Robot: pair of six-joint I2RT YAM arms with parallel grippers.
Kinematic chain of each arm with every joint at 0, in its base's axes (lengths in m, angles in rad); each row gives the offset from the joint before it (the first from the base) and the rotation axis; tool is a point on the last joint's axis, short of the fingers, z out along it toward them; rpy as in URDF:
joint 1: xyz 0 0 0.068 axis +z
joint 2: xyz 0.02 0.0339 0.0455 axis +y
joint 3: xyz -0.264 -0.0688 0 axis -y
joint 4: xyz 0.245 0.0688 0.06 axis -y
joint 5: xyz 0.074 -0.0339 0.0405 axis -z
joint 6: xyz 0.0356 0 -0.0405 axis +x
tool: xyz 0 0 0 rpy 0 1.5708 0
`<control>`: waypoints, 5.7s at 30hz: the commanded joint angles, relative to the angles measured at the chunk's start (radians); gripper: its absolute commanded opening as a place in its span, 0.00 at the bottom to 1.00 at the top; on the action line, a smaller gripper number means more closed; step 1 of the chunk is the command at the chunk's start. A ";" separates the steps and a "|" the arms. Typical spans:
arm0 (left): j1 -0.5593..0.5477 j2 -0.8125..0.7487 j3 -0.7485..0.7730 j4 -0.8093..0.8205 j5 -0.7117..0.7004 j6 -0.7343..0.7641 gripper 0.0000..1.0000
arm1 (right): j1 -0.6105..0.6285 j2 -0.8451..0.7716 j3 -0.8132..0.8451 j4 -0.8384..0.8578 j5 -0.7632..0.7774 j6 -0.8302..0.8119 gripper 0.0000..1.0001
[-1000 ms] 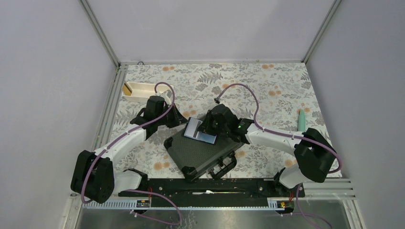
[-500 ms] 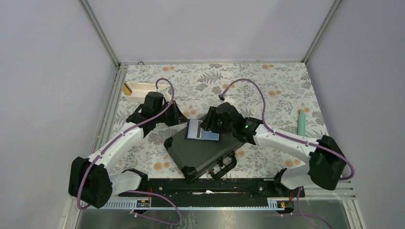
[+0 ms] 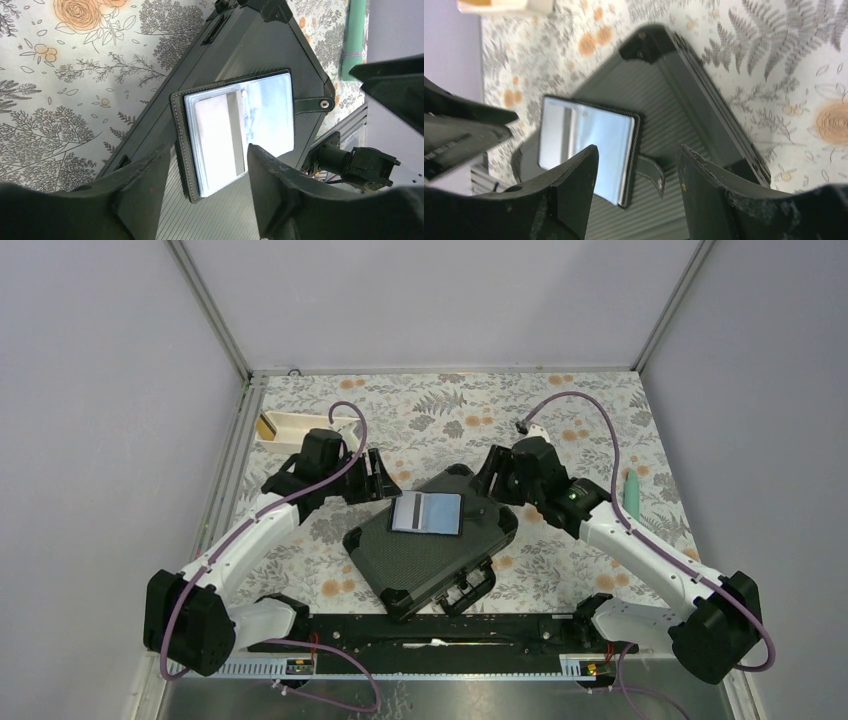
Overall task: Put the credit cards into the card holder
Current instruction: Close the card holder at the center of the board.
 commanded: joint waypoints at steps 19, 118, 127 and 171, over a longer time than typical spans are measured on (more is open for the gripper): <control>0.013 0.140 -0.004 0.149 0.073 -0.042 0.74 | -0.006 0.040 -0.100 0.022 -0.198 0.003 0.38; 0.060 -0.005 -0.071 0.058 -0.306 -0.067 0.55 | -0.005 -0.062 -0.180 0.059 -0.170 0.067 0.00; 0.060 0.094 -0.043 0.087 -0.185 -0.013 0.54 | -0.005 -0.067 -0.182 0.059 -0.170 0.065 0.00; -0.007 0.093 -0.049 0.217 0.031 -0.010 0.59 | -0.005 -0.084 -0.187 0.060 -0.177 0.071 0.00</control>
